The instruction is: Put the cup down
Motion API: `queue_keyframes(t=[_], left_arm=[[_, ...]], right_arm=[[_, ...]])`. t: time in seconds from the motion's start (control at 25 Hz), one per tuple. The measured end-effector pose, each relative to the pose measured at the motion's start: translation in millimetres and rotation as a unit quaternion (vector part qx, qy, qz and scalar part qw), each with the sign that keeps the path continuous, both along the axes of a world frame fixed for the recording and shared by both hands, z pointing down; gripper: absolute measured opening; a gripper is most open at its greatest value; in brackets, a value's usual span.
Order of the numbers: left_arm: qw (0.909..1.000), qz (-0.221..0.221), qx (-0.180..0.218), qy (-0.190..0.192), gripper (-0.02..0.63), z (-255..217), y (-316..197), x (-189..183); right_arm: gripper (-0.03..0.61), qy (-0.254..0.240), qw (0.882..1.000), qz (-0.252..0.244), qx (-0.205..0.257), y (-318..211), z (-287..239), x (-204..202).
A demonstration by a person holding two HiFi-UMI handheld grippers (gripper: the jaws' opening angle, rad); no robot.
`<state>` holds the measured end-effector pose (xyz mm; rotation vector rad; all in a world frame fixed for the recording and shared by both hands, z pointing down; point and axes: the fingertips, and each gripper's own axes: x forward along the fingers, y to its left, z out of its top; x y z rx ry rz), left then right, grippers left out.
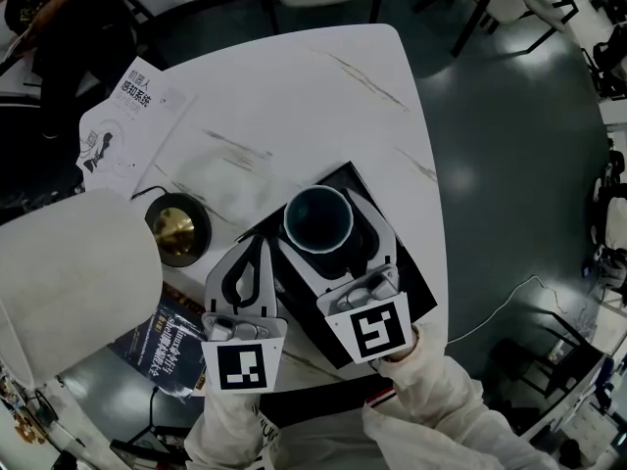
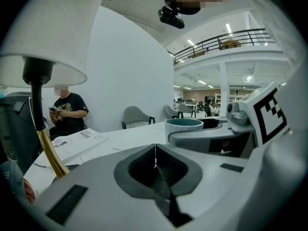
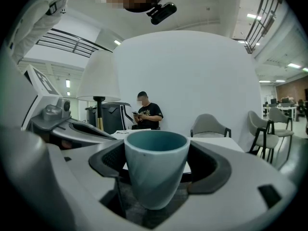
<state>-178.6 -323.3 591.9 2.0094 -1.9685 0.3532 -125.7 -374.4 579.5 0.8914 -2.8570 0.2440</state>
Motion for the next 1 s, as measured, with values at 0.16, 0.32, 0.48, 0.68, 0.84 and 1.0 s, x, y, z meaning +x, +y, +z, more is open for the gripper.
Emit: queue_keyframes(t=[0.16,0.32,0.48,0.68,0.84,1.0], left_arm=[[1.0000,-0.006,0.001,0.002,0.012,-2,1,-2],[1.0000,-0.009,0.000,0.002,0.012,-2,4,-2],[1.0000,-0.007,0.000,0.001,0.012,-4,6,-1],[0.9999,-0.011,-0.003,0.005,0.012,-3,10,-1],[0.9998,-0.018,0.002,0.009,0.011,-2,12,-4],[0.9997,-0.020,0.004,0.010,0.011,-1,12,-5]], right_arm=[[0.391,0.005,1.000,-0.003,-0.003,2,1,-2],[0.391,0.012,1.000,-0.014,-0.007,6,3,-4],[0.391,0.012,1.000,-0.021,-0.015,9,5,-5],[0.391,0.016,0.999,-0.027,-0.018,11,6,-6],[0.391,0.017,0.999,-0.031,-0.020,11,6,-7],[0.414,0.021,0.998,-0.053,-0.023,16,7,-10]])
